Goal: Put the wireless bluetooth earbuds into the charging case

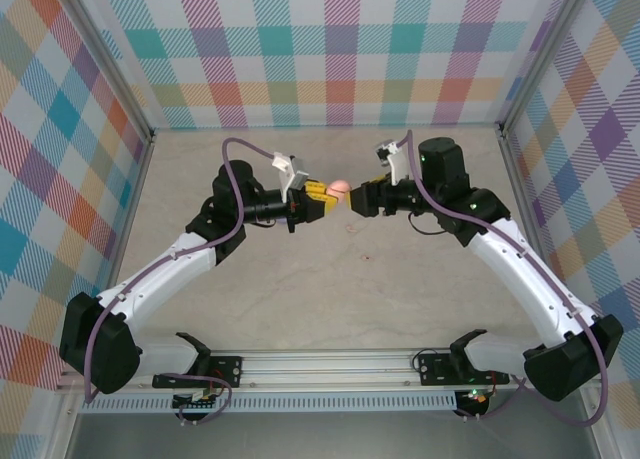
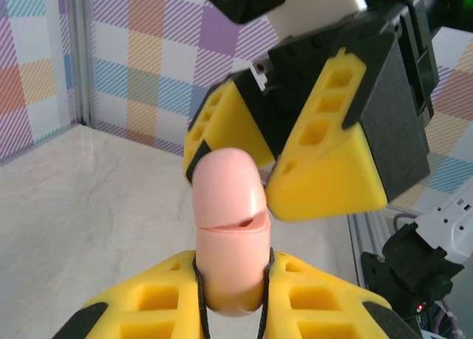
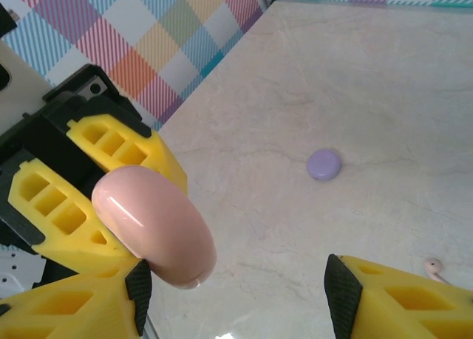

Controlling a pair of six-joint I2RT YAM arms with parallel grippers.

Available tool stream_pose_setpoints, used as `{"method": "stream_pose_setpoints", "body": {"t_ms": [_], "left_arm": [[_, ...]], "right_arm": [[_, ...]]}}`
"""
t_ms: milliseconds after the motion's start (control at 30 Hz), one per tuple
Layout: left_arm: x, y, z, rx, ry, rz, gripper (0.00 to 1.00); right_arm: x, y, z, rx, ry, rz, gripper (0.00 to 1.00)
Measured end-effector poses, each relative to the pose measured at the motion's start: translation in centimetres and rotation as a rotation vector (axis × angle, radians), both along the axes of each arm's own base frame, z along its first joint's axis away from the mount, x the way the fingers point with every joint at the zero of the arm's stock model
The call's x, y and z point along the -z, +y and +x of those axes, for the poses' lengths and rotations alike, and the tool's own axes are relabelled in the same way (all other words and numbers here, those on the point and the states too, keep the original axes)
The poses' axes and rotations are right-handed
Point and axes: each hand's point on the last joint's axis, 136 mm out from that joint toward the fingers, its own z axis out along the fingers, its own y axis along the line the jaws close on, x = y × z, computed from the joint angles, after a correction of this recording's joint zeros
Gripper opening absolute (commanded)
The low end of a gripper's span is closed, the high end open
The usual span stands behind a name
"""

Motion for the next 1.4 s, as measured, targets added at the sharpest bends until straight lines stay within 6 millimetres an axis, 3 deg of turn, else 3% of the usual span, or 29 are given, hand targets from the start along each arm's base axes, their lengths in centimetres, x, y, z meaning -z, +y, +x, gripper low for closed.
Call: {"method": "stream_pose_setpoints", "body": {"t_ms": [367, 600, 700, 833, 933, 1067, 1233, 1400], "left_arm": [[0.5, -0.5, -1.0, 0.042, 0.007, 0.015, 0.01], [1.0, -0.4, -0.8, 0.021, 0.043, 0.016, 0.01], [1.0, -0.3, -0.6, 0.014, 0.067, 0.01, 0.01], [0.8, 0.1, -0.2, -0.001, 0.091, -0.004, 0.02], [0.3, 0.5, 0.2, -0.012, 0.097, -0.021, 0.03], [-0.6, 0.9, -0.2, -0.009, 0.098, -0.039, 0.03], [-1.3, 1.0, -0.8, 0.007, 0.086, -0.05, 0.03], [-1.2, 1.1, -0.8, 0.006, 0.088, -0.049, 0.04]], "right_arm": [[-1.1, -1.5, 1.0, 0.114, -0.055, -0.012, 0.65], [-1.4, -4.9, 2.2, 0.322, -0.085, -0.056, 0.65], [0.7, -6.2, 3.2, 0.397, -0.032, -0.111, 0.65], [6.0, -7.0, 4.0, 0.437, 0.099, -0.219, 0.65], [10.2, -7.0, 3.8, 0.426, 0.202, -0.287, 0.65], [14.0, -6.5, 3.4, 0.39, 0.304, -0.334, 0.62], [15.6, -5.7, 2.8, 0.345, 0.363, -0.314, 0.61], [13.8, -4.9, 3.0, 0.315, 0.343, -0.225, 0.6]]}}
